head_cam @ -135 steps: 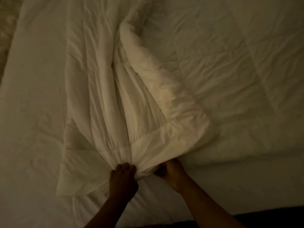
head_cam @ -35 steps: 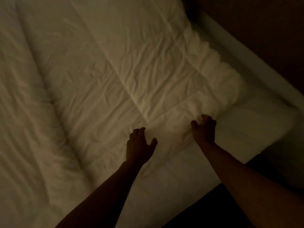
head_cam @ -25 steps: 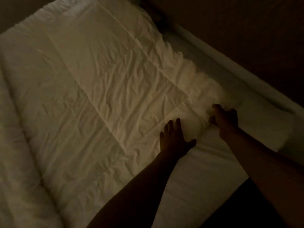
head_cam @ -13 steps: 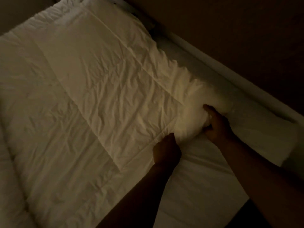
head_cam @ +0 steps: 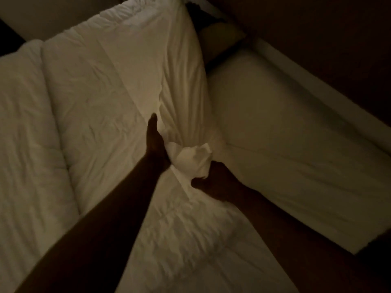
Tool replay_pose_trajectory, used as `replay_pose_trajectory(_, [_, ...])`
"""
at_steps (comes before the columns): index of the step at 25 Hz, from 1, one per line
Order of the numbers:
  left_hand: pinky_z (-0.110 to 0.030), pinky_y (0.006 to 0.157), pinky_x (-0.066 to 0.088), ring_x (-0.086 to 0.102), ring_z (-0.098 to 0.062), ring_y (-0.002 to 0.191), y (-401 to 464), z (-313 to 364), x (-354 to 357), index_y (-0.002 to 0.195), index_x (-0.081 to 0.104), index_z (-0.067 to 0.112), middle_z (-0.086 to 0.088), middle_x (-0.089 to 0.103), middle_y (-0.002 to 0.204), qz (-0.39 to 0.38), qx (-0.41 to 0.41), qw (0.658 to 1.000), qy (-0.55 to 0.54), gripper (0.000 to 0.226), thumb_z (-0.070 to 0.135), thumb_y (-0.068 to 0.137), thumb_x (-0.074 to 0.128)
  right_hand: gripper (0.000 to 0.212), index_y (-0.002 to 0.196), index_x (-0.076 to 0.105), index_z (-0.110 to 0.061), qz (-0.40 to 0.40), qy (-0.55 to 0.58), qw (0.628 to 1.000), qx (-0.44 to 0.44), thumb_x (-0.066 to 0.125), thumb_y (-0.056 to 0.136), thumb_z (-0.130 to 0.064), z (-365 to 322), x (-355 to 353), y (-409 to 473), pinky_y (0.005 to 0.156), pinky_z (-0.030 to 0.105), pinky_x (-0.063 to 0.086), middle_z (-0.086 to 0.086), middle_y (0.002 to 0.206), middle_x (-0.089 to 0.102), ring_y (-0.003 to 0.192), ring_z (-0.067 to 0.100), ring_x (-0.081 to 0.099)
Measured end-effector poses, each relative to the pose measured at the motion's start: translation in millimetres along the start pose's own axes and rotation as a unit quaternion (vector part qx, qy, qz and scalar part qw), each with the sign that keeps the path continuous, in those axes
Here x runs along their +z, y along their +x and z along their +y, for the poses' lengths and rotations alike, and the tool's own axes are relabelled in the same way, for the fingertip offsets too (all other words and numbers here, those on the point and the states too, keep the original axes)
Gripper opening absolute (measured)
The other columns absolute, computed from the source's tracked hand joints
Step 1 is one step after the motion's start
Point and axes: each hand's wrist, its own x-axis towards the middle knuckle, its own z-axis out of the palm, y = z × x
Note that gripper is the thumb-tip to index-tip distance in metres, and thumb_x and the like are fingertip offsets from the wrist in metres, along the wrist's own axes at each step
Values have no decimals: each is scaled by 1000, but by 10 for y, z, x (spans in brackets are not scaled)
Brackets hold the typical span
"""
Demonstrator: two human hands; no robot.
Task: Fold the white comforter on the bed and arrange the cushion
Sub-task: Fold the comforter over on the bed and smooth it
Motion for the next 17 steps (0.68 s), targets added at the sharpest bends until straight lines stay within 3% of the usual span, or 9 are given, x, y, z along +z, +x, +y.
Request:
replay_pose_trajectory(2, [-36,74,56,66,-26,95,15,310,-168,132,55,10,-9,68,110,41,1,980,196,61,43,84,71,40,112,64,-5,-21,-65,996,-53,73,84,-31,-132,207,-34,80,31,53,8,105,69,97,20,65])
replay_pose_trajectory(4, [-31,61,51,62,-22,84,19,362,-424,131,49,3,-11,63,108,123,-1,918,377,59,23,82,74,47,122,60,-9,-46,-116,989,-85,71,83,-33,-183,436,-86,92,34,53,5,112,67,103,19,64])
replay_pose_trajectory(5, [-33,66,52,61,-24,89,-9,337,-553,132,45,3,-13,60,114,145,5,905,400,55,19,85,70,56,133,54,-12,-53,-127,986,-99,70,84,-33,-195,559,-136,98,29,49,4,123,64,112,19,62])
replay_pose_trajectory(7, [-41,91,53,59,-32,110,-102,215,-905,137,43,2,-18,55,130,183,21,891,414,50,18,92,59,73,148,40,-18,-51,-126,982,-128,72,83,-30,-248,863,-270,102,18,39,1,138,57,124,17,56])
replay_pose_trajectory(8, [-43,101,48,55,-34,120,-166,141,-1064,139,42,1,-21,52,136,191,18,886,423,48,19,95,53,78,150,36,-18,-52,-132,979,-146,72,83,-29,-253,1009,-320,103,18,38,2,140,56,125,18,56])
replay_pose_trajectory(10, [-43,109,41,48,-35,129,-317,49,-1370,144,39,2,-19,47,144,199,17,882,428,49,21,98,44,84,153,30,-16,-76,-171,964,-187,72,82,-31,-297,1309,-371,108,29,42,7,141,54,126,24,56])
replay_pose_trajectory(12, [-40,104,44,52,-31,123,-511,33,-1735,143,39,5,-16,49,142,220,32,874,433,48,27,100,42,86,154,26,-16,-103,-195,954,-204,69,82,-35,-469,1616,-410,108,36,44,8,142,53,127,25,55])
replay_pose_trajectory(15, [-35,77,46,57,-23,89,-917,106,-2382,124,48,7,-14,61,118,254,100,849,454,39,39,103,39,86,153,27,-14,-129,-189,941,-251,59,80,-47,-819,2118,-499,106,37,46,8,142,54,126,23,56])
replay_pose_trajectory(17, [-34,74,43,57,-22,83,-1219,159,-2812,121,49,8,-15,62,115,246,111,845,463,39,41,104,37,85,153,28,-19,-158,-181,938,-249,66,80,-40,-1056,2482,-605,105,35,48,5,139,56,124,20,57])
